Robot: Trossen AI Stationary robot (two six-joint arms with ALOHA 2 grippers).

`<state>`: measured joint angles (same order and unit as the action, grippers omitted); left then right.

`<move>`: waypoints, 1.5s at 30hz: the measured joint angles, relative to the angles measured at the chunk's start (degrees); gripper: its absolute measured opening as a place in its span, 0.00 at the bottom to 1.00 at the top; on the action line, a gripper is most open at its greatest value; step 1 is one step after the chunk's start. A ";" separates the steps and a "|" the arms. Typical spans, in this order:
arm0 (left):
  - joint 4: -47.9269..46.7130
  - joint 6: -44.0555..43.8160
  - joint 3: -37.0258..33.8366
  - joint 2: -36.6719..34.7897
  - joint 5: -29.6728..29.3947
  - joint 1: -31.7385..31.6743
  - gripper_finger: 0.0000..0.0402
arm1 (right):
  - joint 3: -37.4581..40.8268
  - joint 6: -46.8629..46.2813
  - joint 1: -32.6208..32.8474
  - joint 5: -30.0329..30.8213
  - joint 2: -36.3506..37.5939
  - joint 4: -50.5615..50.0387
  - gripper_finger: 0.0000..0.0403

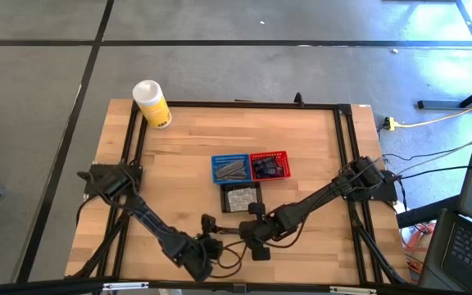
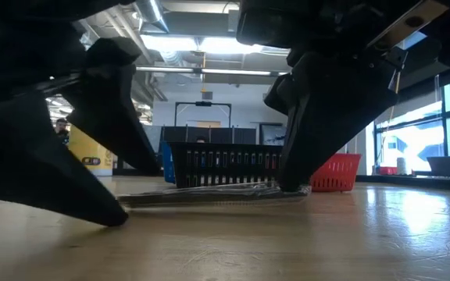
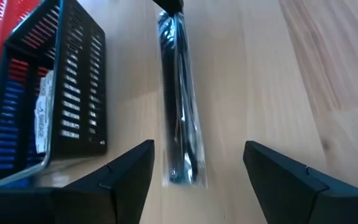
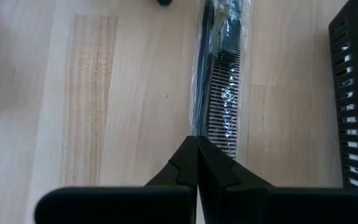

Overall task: Pick & Place Travel size toiletries
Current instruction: Put the black comb into the blue bin

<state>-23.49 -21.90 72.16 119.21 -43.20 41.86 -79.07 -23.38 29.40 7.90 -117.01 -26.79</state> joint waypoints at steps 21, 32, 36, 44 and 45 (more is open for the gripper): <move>1.49 -3.44 0.17 0.84 4.96 -3.97 0.34 | 0.00 0.46 0.00 0.00 0.00 0.22 0.00; 1.84 -3.05 -0.08 1.01 2.90 -4.30 0.01 | 0.00 0.90 -0.01 0.00 0.00 0.21 0.00; 1.88 -2.81 -0.09 1.01 2.87 -4.30 0.00 | 0.00 1.08 -0.01 0.00 0.00 0.22 0.00; 2.08 -2.31 -0.05 0.97 3.49 -4.25 0.00 | 0.00 1.32 -0.01 0.02 0.00 0.22 0.00; 2.10 -2.31 -0.04 0.95 3.64 -4.25 0.00 | 0.00 1.32 -0.01 0.13 0.00 0.23 0.01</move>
<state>-21.39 -24.21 72.12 120.16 -39.56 37.60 -79.07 -22.06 29.39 8.03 -117.01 -26.55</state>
